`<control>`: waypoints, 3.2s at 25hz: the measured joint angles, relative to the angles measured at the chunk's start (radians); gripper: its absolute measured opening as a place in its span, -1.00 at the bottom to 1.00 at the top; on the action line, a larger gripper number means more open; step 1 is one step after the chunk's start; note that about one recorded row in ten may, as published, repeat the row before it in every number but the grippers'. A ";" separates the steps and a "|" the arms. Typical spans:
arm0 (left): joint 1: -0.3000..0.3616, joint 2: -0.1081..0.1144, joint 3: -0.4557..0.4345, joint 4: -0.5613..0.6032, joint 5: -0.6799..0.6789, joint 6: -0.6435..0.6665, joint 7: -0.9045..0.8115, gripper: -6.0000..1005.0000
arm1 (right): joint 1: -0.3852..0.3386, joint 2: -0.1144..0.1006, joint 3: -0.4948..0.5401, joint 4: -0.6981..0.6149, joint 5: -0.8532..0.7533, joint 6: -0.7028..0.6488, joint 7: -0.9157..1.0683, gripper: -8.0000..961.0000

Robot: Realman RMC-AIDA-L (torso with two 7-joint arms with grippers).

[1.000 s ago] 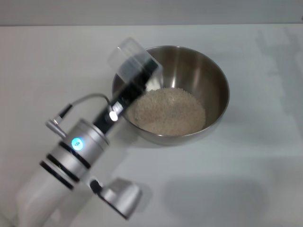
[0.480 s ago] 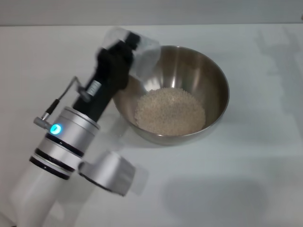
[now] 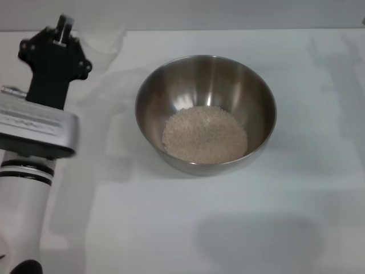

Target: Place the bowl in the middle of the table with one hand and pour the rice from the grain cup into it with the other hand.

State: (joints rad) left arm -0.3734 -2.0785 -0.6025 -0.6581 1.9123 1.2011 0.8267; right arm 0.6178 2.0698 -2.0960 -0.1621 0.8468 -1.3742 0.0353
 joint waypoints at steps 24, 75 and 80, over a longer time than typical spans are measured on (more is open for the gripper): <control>-0.004 0.000 -0.016 0.089 -0.085 -0.293 -0.454 -0.93 | -0.005 0.002 -0.006 0.003 -0.001 0.000 0.000 0.61; 0.195 0.005 0.000 0.225 0.135 0.309 -0.707 0.56 | -0.044 0.013 0.002 -0.002 -0.015 0.018 0.000 0.61; 0.163 0.003 -0.003 0.260 0.134 0.305 -0.716 0.68 | -0.042 0.013 -0.002 -0.004 -0.017 0.040 0.003 0.61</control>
